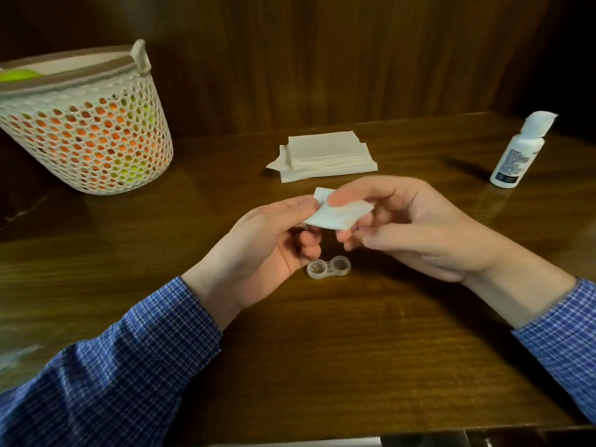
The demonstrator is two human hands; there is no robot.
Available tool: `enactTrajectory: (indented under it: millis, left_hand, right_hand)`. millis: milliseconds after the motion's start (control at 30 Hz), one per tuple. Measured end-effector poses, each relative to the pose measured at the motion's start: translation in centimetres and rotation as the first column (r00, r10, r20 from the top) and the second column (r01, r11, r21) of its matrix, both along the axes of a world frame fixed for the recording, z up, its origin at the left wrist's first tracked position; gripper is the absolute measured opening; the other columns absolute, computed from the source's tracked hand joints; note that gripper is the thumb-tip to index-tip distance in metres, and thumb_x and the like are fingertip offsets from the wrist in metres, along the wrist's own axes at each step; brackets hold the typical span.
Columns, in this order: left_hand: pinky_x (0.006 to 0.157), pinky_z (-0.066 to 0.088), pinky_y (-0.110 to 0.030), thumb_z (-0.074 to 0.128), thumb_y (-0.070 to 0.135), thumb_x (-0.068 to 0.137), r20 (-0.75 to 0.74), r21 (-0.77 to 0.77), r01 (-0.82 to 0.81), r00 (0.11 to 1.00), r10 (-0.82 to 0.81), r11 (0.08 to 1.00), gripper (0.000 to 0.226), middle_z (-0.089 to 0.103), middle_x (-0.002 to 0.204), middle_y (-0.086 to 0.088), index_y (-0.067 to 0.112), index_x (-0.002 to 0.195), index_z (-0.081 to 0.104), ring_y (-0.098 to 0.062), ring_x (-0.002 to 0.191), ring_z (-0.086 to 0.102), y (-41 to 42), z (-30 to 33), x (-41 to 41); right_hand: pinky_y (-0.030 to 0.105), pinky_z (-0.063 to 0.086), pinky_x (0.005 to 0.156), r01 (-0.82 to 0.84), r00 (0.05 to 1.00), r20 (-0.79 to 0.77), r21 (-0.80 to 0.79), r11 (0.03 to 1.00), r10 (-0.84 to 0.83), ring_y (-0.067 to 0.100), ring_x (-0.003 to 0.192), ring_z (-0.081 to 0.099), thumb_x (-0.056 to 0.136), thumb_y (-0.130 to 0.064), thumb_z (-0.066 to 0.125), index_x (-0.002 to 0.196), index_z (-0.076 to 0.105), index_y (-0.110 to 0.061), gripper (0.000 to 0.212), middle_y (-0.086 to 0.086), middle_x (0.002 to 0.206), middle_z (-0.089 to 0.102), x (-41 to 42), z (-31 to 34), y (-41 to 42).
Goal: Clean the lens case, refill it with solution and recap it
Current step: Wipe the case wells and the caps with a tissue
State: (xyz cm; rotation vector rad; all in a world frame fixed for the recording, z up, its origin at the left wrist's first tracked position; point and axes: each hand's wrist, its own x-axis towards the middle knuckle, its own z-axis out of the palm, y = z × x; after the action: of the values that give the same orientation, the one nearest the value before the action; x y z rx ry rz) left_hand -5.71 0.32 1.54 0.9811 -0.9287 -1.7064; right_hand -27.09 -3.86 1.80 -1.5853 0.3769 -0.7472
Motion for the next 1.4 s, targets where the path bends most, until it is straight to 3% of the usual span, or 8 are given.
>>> enactTrajectory:
  millis: [100,167,233,300,467,900,1233,1400]
  left_hand:
    - [0.054,0.046,-0.019,0.053,0.019,0.103,0.001,0.006,0.014,1.0,-0.014,1.0,0.029,0.059,0.082,-0.001,0.002,0.123,0.067,-0.007,0.057,0.052,0.0,0.1,0.0]
    - [0.055,0.049,-0.02,0.052,0.019,0.106,0.204,-0.106,-0.067,0.975,0.087,0.992,0.025,0.065,0.081,0.0,0.007,0.122,0.067,-0.007,0.06,0.057,0.2,0.0,-0.1]
    - [0.057,0.053,-0.021,0.057,0.022,0.104,0.544,-0.425,-0.1,0.766,0.342,0.9,0.016,0.07,0.083,0.003,0.016,0.116,0.066,-0.007,0.066,0.062,0.9,-0.7,0.2]
    - [0.063,0.051,-0.018,0.065,0.029,0.096,0.696,-0.646,0.121,0.501,0.515,0.754,0.02,0.065,0.09,0.011,0.021,0.114,0.065,-0.002,0.076,0.06,1.8,-1.4,0.8]
    - [0.08,0.041,-0.011,0.069,0.053,0.083,0.885,-0.466,0.437,0.226,0.407,0.77,0.05,0.054,0.12,0.019,0.031,0.128,0.065,0.0,0.107,0.047,1.7,-2.3,1.2]
    - [0.091,0.042,-0.023,0.069,0.042,0.087,0.875,-0.484,0.466,0.265,0.405,0.74,0.013,0.061,0.099,0.017,0.036,0.097,0.074,-0.006,0.108,0.047,1.2,-2.9,1.1]
    - [0.069,0.057,-0.023,0.078,0.021,0.082,0.825,-0.519,0.381,0.458,0.331,0.765,0.018,0.069,0.083,0.013,0.026,0.099,0.076,-0.007,0.083,0.067,1.3,-2.8,1.2]
    - [0.08,0.056,-0.019,0.08,0.019,0.084,0.829,-0.51,0.415,0.472,0.302,0.753,0.025,0.073,0.092,0.014,0.024,0.108,0.077,-0.007,0.091,0.069,1.3,-2.6,1.4]
  right_hand:
    - [0.033,0.061,0.075,0.201,0.97,-0.079,-0.278,0.939,-0.231,0.023,0.094,0.071,0.087,-0.015,0.075,0.109,0.077,-0.03,0.026,-0.003,0.106,0.076,0.2,0.1,0.4]
    - [0.051,0.058,0.074,0.316,0.927,-0.075,-0.366,0.875,-0.367,0.037,0.09,0.067,0.087,-0.022,0.075,0.101,0.08,-0.025,0.015,0.005,0.096,0.075,0.5,0.2,0.6]
    - [0.057,0.054,0.076,0.394,0.882,-0.058,-0.453,0.8,-0.468,0.037,0.087,0.063,0.087,-0.022,0.077,0.092,0.079,-0.012,0.011,0.008,0.09,0.069,0.1,0.2,0.3]
    - [0.046,0.054,0.081,0.429,0.816,-0.083,-0.575,0.696,-0.572,0.023,0.096,0.062,0.081,-0.024,0.077,0.082,0.076,-0.011,0.014,-0.004,0.096,0.065,-0.5,0.4,-0.1]
    - [0.029,0.059,0.076,0.18,0.801,-0.271,-0.74,0.648,-0.533,0.011,0.087,0.068,0.082,-0.024,0.076,0.088,0.077,-0.02,0.008,-0.01,0.089,0.072,-0.9,0.4,0.0]
    - [0.049,0.055,0.096,-0.134,0.755,-0.575,-0.606,0.784,-0.316,0.011,0.099,0.064,0.082,-0.03,0.071,0.1,0.081,-0.034,0.021,-0.014,0.101,0.063,0.2,-0.6,0.4]
    - [0.046,0.056,0.098,-0.067,0.828,-0.457,-0.656,0.751,-0.325,0.013,0.091,0.071,0.084,-0.02,0.077,0.095,0.083,-0.023,0.013,-0.009,0.094,0.075,0.1,-0.9,0.1]
    - [0.049,0.059,0.09,-0.064,0.836,-0.442,-0.669,0.741,-0.327,0.012,0.094,0.071,0.082,-0.026,0.078,0.095,0.084,-0.022,0.015,-0.009,0.101,0.073,0.2,-1.1,0.3]
